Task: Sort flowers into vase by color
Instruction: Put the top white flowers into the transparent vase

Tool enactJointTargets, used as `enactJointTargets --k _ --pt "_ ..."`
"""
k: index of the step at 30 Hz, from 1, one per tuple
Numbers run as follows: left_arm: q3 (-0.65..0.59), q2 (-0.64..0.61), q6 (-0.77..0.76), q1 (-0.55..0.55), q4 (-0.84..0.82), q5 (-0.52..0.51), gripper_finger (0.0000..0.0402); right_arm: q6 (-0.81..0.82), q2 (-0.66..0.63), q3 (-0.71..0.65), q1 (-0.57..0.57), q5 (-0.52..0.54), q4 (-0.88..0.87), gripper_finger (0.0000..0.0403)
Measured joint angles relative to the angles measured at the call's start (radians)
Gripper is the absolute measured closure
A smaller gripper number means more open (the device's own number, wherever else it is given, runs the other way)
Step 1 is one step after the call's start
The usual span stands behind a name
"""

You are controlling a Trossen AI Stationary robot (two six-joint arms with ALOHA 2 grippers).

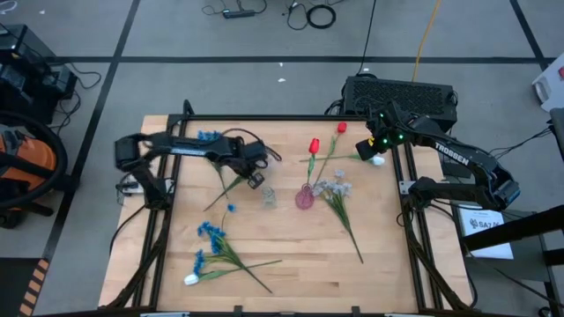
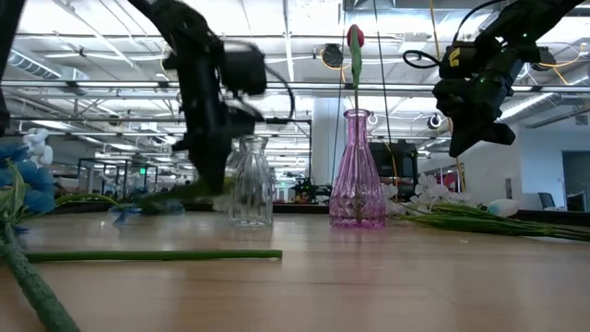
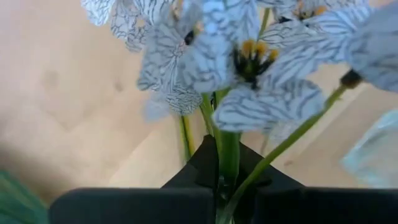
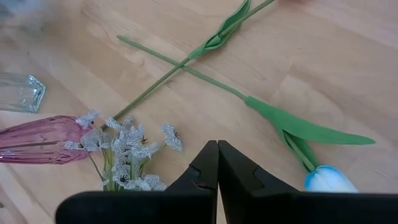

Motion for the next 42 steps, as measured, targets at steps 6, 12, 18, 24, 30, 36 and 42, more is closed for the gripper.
enactJointTargets --k 6,12,18,24,30,36,42 --pt "-0.001 -0.225 -0.093 -0.013 0.055 -0.06 0.0388 -0.03 0.0 0.0 0.001 -0.001 0.001 0.0403" --pt "0.0 -0.419 -0.104 -0.051 0.222 -0.18 0.0389 -0.051 0.0 0.0 0.001 0.001 0.001 0.0403" --pt "0.0 -0.505 -0.083 -0.092 0.407 -0.241 0.0388 -0.057 0.0 0.0 0.001 0.0 0.003 0.0403" --pt "0.001 -0.489 0.019 -0.189 0.621 -0.342 0.0387 -0.067 0.0 0.0 0.001 -0.002 0.004 0.0403" --pt "0.001 -0.448 0.067 -0.306 0.669 -0.501 0.0387 -0.11 0.0 0.0 0.001 -0.002 0.004 0.0403" --pt "0.001 -0.373 0.089 -0.414 0.708 -0.681 0.0387 -0.136 0.0 0.0 0.001 -0.002 0.014 0.0403" --pt "0.001 -0.294 0.084 -0.462 0.768 -0.802 0.0387 -0.157 0.0 0.0 0.001 -0.002 0.017 0.0403"
